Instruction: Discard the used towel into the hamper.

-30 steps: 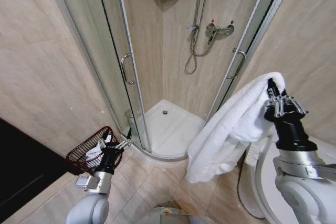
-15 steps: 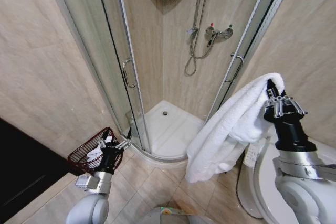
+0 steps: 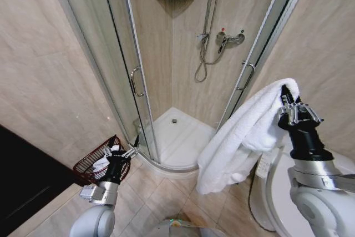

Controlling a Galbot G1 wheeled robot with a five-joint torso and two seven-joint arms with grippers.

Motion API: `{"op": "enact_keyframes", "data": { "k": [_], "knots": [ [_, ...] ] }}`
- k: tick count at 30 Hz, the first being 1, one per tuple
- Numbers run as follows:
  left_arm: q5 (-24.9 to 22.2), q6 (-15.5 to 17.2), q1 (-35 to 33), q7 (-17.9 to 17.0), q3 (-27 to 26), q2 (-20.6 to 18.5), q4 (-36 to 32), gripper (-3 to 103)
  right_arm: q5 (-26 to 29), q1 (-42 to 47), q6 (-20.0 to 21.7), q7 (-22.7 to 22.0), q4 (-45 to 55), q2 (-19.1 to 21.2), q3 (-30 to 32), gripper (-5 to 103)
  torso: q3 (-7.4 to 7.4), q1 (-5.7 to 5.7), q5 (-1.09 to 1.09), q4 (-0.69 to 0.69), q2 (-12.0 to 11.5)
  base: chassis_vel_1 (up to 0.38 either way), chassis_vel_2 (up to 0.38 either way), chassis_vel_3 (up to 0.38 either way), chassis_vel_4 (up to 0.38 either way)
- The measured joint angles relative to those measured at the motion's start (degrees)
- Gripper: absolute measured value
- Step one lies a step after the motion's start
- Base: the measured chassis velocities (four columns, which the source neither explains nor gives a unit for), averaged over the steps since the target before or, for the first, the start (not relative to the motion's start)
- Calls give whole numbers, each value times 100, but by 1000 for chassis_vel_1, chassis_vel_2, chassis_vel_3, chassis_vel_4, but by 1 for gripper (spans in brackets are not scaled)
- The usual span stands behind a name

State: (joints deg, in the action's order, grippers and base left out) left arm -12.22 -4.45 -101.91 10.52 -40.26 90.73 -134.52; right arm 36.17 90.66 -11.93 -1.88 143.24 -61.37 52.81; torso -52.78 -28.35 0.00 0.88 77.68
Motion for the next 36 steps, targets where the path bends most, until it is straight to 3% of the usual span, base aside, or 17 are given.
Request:
{"op": "enact_keyframes", "data": {
  "k": [36],
  "knots": [
    [0, 0, 0, 0, 0, 0, 0, 100, 38, 10, -3, 1, 0, 26, 21, 5, -681, -580, 0, 0, 1260, 0, 0, 0, 0]
  ]
}}
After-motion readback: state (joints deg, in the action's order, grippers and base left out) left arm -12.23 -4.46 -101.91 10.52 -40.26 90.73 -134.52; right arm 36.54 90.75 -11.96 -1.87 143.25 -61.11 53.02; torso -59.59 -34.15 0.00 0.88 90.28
